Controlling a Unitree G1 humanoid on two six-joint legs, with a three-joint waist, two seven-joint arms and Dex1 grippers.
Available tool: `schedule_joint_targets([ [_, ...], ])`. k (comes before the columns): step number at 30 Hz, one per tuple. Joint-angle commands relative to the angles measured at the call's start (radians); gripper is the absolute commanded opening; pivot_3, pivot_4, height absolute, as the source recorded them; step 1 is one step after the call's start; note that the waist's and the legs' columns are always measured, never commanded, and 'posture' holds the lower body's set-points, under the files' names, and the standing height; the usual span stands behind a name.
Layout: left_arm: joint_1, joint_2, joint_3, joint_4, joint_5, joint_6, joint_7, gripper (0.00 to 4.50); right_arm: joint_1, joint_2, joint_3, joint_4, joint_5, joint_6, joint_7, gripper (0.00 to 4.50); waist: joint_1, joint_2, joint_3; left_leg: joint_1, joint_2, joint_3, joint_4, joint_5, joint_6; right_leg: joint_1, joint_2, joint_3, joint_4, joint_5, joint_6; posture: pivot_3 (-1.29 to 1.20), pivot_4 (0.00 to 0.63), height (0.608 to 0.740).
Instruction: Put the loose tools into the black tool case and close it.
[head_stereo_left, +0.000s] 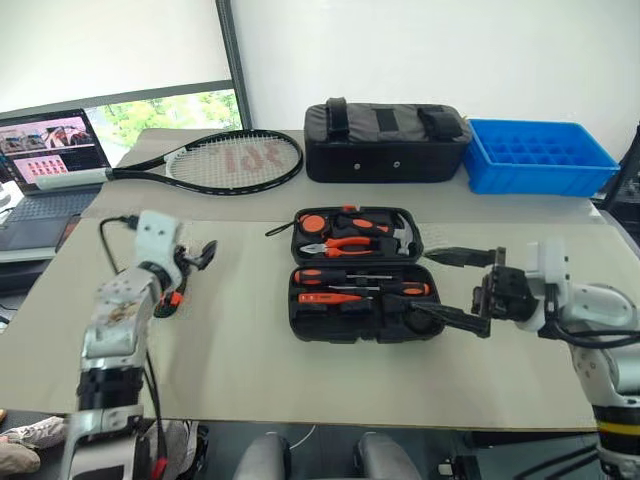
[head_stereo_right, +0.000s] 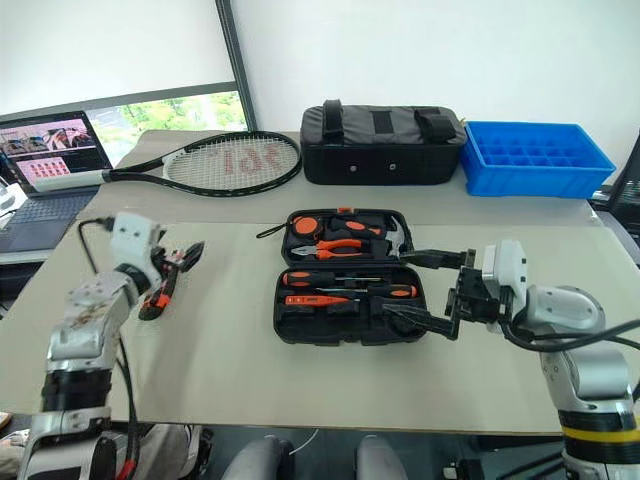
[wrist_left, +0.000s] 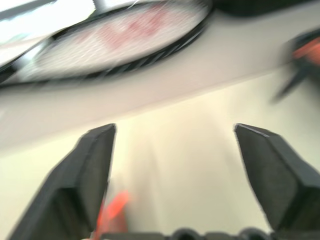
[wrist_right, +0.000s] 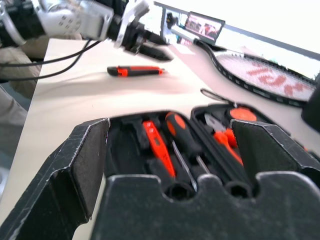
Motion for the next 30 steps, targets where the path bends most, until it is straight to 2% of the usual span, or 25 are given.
schedule_joint_targets([
  [1,0.016,0.014,0.011,-0.035,0.016,0.033,0.048,4.47,-0.041,0.004,-0.001,0.004,0.034,0.012,0.019,4.5,0.007,0.0,0.0,0.0,0.0,0.0,0.0,0.0,0.0,0.0,-0.001,-0.001,0.0,0.0,0.0,0.0,0.15,0.707],
  [9,0.029,0.022,-0.026,0.065,0.033,0.143,0.08,4.47,-0.054,0.01,0.001,0.002,0.03,0.015,0.022,4.5,0.01,-0.001,0.0,-0.001,0.0,0.0,-0.002,0.0,0.0,0.0,-0.001,-0.001,-0.002,0.0,0.0,0.0,0.15,0.707],
  [14,0.04,0.001,-0.025,0.077,-0.025,0.24,0.048,4.47,-0.039,0.007,-0.014,-0.019,0.037,0.025,0.009,4.5,-0.001,0.002,-0.001,0.002,0.0,0.0,-0.002,0.0,0.0,0.001,-0.001,-0.001,0.0,0.0,0.0,0.0,0.15,0.707],
  [18,0.039,-0.019,0.008,0.061,-0.059,0.261,0.062,3.53,-0.024,0.0,-0.033,-0.033,0.044,0.032,0.003,4.5,-0.001,0.003,-0.002,0.003,0.0,0.001,-0.001,0.0,0.0,0.002,-0.001,0.0,0.0,0.0,0.0,0.0,0.15,0.707],
  [23,0.016,-0.026,0.021,0.027,-0.083,0.233,0.065,1.63,-0.012,-0.008,-0.051,-0.039,0.045,0.036,-0.01,4.5,-0.003,0.003,-0.002,0.003,0.0,0.001,-0.001,0.0,0.0,0.001,-0.001,0.0,0.0,0.0,0.0,0.0,0.15,0.707],
  [24,0.009,-0.026,0.021,0.025,-0.086,0.216,0.061,1.63,-0.012,-0.009,-0.053,-0.04,0.045,0.037,-0.013,4.5,-0.002,0.003,-0.002,0.003,0.0,0.001,-0.002,0.0,0.0,0.001,-0.001,0.0,0.0,0.0,0.0,0.0,0.15,0.707],
  [28,-0.037,0.011,-0.123,-0.083,-0.151,-0.035,-0.266,1.63,0.0,-0.012,-0.07,-0.039,0.042,0.038,-0.03,4.5,0.005,0.0,0.0,0.001,0.0,0.003,-0.001,0.0,-0.001,0.001,-0.001,-0.001,-0.001,0.0,0.0,0.0,0.15,0.707],
  [30,-0.063,0.009,-0.183,-0.133,-0.198,-0.078,-0.396,1.63,0.011,-0.014,-0.079,-0.035,0.041,0.037,-0.037,4.5,0.011,-0.001,0.0,-0.002,0.0,0.003,-0.001,0.001,-0.003,0.0,-0.001,-0.001,-0.003,0.0,-0.001,0.0,0.15,0.707],
])
